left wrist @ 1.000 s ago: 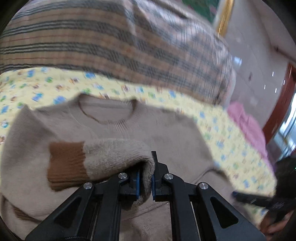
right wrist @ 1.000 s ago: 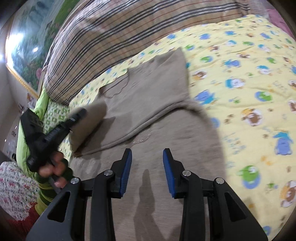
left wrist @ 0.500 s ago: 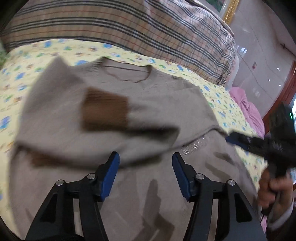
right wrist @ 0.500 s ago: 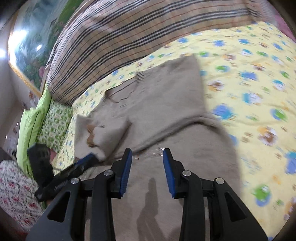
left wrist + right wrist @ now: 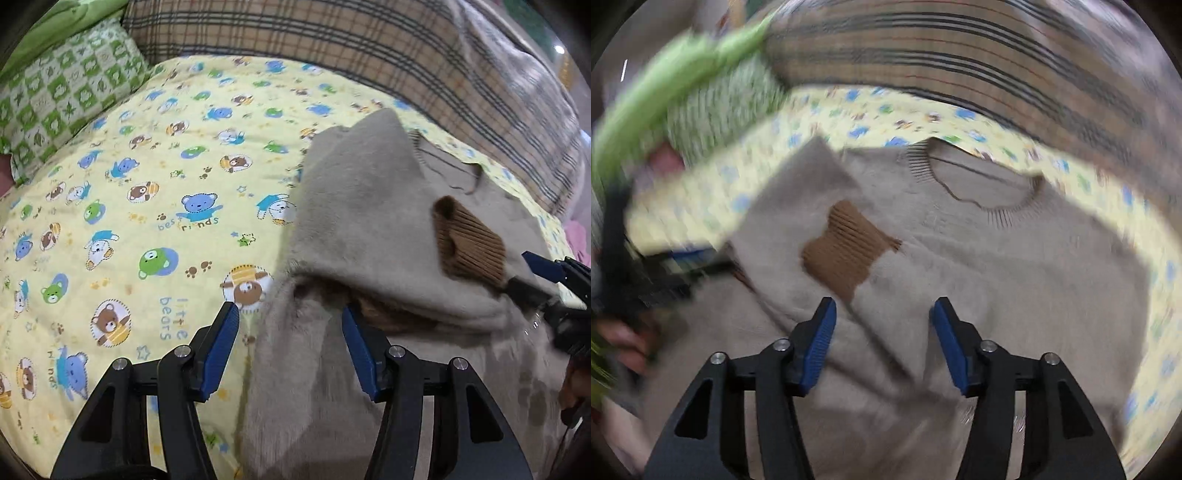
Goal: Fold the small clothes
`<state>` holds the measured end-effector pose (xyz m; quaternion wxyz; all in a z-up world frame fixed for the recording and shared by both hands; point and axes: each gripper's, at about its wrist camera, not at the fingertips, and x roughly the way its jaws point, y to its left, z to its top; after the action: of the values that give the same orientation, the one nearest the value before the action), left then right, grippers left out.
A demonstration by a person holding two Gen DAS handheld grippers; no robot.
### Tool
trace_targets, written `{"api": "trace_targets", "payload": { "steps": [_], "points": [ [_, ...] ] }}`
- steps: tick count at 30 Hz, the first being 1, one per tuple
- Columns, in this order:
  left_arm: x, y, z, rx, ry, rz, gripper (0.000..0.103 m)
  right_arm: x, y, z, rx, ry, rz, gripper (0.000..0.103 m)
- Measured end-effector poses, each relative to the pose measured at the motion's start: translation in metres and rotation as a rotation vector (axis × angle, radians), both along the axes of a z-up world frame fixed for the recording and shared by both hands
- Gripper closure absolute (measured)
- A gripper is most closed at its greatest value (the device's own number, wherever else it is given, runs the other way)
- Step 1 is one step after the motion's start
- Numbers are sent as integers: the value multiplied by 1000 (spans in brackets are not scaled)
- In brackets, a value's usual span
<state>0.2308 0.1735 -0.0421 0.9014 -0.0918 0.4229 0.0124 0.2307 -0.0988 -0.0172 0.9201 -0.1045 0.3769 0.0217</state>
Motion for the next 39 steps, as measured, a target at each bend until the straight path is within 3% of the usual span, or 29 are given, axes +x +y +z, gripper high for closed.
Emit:
{"api": "trace_targets", "payload": {
  "steps": [1,3,4,5,9,11,14,15,16,18,22,26,33,37,39],
  "points": [
    [6,-3,0,-2,-2,17,45,7,7,-9,-96,5,-5,46],
    [13,-3,1,-16,-2,46,45,18,9,-18,-172,7,-19,50],
    [17,-2,2,-25,0,69,46,21,3,-19,-157,1,-35,82],
    [21,-4,3,-28,-2,90,46,22,-4,-16,-122,-6,-48,95],
    [21,2,2,-42,-17,157,46,-9,-73,24,194,-149,-232,94],
    [19,3,1,-68,-25,151,45,-31,-110,28,316,-193,-331,94],
    [18,-3,2,-34,-29,143,46,-54,-154,10,466,-144,-411,90],
    [18,-4,2,-35,-30,143,46,-60,-163,1,510,-111,-442,79],
    [17,-3,1,-40,-30,143,46,-65,-169,-4,526,-96,-470,72],
    [15,1,1,-61,-36,153,46,-81,-176,-8,565,-107,-501,71],
    [7,6,3,-72,-70,196,46,-99,-187,2,635,-156,-534,44],
    [1,4,5,-57,-103,215,46,-99,-204,4,789,-163,-545,43],
    [5,11,0,-102,-73,203,45,-100,-219,16,738,-247,-616,43],
    [7,10,-2,-104,-70,197,45,-86,-217,37,586,-246,-445,43],
    [8,10,-3,-102,-65,196,45,-63,-214,36,530,-137,-315,43]
  ]
}}
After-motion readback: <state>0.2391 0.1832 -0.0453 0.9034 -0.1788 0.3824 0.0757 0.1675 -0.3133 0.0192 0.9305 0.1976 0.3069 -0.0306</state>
